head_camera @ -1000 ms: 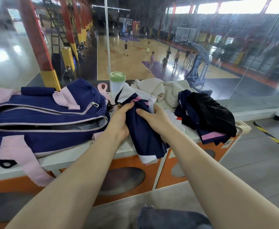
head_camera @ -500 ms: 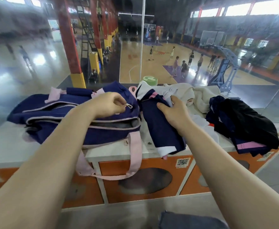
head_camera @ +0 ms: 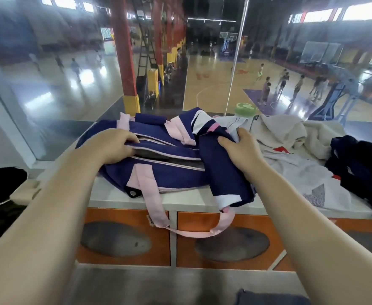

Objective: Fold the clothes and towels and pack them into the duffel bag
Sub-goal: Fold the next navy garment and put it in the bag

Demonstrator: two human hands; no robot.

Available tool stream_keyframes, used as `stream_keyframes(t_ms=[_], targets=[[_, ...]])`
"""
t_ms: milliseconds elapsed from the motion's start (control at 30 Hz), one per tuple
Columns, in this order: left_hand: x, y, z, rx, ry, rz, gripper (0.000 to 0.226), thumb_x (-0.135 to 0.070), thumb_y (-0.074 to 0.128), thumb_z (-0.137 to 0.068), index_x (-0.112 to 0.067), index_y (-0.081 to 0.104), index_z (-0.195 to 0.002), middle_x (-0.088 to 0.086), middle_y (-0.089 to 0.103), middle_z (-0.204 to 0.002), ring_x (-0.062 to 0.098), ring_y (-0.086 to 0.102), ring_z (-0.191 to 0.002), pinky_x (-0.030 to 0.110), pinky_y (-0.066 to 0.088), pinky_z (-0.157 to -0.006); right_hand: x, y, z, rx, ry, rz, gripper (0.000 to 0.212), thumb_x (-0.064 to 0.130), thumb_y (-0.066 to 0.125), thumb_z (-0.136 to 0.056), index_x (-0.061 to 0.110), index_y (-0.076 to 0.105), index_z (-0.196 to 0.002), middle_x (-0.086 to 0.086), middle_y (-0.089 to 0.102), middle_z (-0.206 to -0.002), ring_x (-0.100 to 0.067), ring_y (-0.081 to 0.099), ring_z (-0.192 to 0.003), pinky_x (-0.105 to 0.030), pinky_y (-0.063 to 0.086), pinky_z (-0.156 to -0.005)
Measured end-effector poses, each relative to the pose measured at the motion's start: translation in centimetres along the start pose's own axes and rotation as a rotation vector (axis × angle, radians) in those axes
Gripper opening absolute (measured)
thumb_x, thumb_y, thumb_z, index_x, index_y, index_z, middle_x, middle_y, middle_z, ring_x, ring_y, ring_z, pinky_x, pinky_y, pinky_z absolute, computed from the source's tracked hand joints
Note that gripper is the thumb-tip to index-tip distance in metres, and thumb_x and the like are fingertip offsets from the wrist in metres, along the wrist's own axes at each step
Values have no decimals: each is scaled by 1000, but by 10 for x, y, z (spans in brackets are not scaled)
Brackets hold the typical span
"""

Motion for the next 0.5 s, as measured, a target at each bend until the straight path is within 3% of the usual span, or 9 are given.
stream_keyframes(t_ms=[133, 233, 333, 433, 500], targets=[[3, -13, 1, -127, 77, 201, 11, -35, 58, -93, -36, 69, -96, -12, 65, -100, 9, 57, -92, 25, 39, -79, 16, 10, 5, -4, -34, -62, 27, 30, 61, -85, 7, 59, -98, -15, 67, -96, -20, 59, -78, -32, 47, -67], [-1, -14, 2, -148, 174, 283, 15, -26, 55, -96, -37, 65, -96, -16, 67, -98, 6, 60, -92, 25, 44, -82, 31, 17, 9, 9, -73, -65, 27, 29, 62, -87, 5, 58, -96, -13, 67, -96, -19, 59, -80, -31, 46, -68], [2, -18, -1, -300, 159, 381, 14, -19, 52, -95, -34, 52, -93, -10, 68, -96, 9, 60, -88, 28, 44, -76, 40, 22, 15, 88, -85, -27, 31, 32, 63, -88, 4, 58, -102, -13, 67, -100, -25, 65, -89, -34, 51, -74], [7, -17, -7, -340, 147, 389, 23, -8, 46, -89, -29, 51, -80, 1, 69, -100, 19, 61, -105, 38, 47, -90, 44, 28, 18, 184, -103, 18, 33, 31, 63, -89, 4, 59, -108, -12, 68, -105, -25, 65, -98, -35, 52, -77], [9, -16, -12, -330, 125, 351, 35, -1, 41, -84, -28, 59, -71, 7, 72, -101, 20, 57, -117, 32, 41, -101, 45, 30, 18, 199, -124, 55, 35, 31, 63, -88, 3, 58, -108, -14, 67, -105, -27, 64, -99, -41, 53, -82]])
Point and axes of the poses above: each hand's wrist, its own z-axis away from the middle knuckle, its own y-axis out of the palm, x = y × z, the point moved 4 cm from there along -z, towards the middle knuckle
